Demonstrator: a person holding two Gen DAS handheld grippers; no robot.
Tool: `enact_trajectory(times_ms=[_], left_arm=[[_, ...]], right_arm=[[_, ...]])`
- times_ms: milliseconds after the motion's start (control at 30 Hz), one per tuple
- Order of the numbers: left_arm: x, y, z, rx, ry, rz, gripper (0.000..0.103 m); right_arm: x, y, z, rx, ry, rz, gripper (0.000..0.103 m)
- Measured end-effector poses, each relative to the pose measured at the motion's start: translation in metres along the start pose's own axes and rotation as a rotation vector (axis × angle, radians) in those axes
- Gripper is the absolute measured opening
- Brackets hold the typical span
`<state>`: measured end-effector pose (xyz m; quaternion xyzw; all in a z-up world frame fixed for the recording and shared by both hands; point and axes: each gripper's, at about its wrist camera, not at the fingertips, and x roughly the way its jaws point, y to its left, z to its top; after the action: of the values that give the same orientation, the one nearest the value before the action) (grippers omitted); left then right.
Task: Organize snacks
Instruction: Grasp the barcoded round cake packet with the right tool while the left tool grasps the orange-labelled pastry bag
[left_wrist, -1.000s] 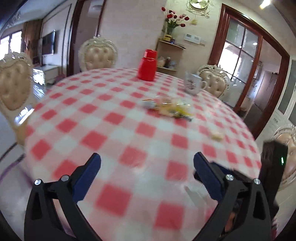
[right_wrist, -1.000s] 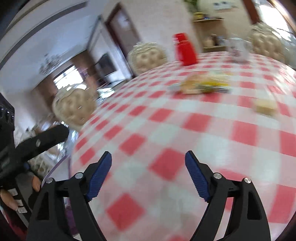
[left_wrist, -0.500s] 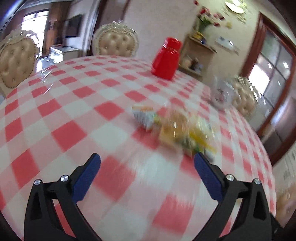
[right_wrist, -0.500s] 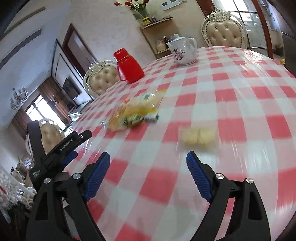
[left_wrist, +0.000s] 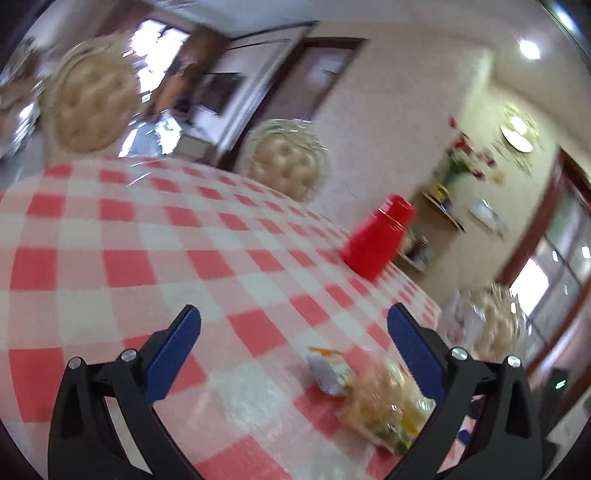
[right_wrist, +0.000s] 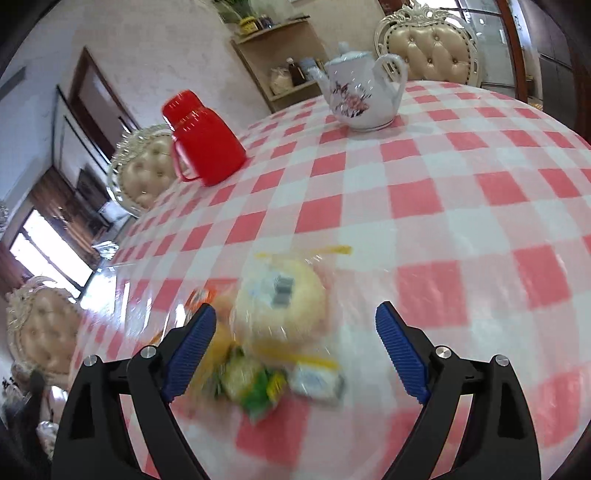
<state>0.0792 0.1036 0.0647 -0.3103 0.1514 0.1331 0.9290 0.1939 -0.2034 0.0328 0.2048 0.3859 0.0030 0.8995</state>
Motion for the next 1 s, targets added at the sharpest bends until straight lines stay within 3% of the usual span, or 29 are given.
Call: enact_trajectory(times_ms=[100, 200, 267, 333, 367, 567, 767, 900, 1000], left_arm=[[0.010, 0.013, 0.004, -0.068, 0.047, 0.024, 0.101], [0.015, 0.013, 0.004, -0.069, 0.078, 0.025, 0.101], [0.013, 0.010, 0.003, -0.049, 0.075, 0.012, 0.101], [0.011, 0.005, 0.002, -0.025, 0.071, -0.003, 0.101], [0.010, 0.003, 0.001, -0.011, 0.070, -0.010, 0.101], [0.017, -0.010, -0.007, 0.080, 0.125, -0.063, 0.101], [0.038, -0.043, -0.039, 0.247, 0.325, -0.171, 0.101], [0.035, -0.078, -0.065, 0.421, 0.333, -0.227, 0.101], [0.055, -0.102, -0.076, 0.507, 0.350, -0.221, 0.101]], right_arm=[[0.032, 0.020, 0.004, -0.041, 0.059, -0.068, 0.087], [0.063, 0.036, -0.002, -0.149, 0.126, -0.192, 0.087], [0.065, 0.035, -0.004, -0.174, 0.105, -0.186, 0.088], [0.060, 0.031, -0.003, -0.227, 0.120, -0.168, 0.082], [0.055, 0.026, -0.003, -0.230, 0.118, -0.161, 0.066], [0.012, -0.015, -0.015, -0.206, 0.085, -0.089, 0.064], [-0.065, -0.060, -0.034, -0.099, -0.015, 0.037, 0.064], [-0.084, -0.081, -0.048, -0.031, -0.023, 0.098, 0.064], [-0.087, -0.087, -0.047, 0.009, -0.022, 0.125, 0.064]])
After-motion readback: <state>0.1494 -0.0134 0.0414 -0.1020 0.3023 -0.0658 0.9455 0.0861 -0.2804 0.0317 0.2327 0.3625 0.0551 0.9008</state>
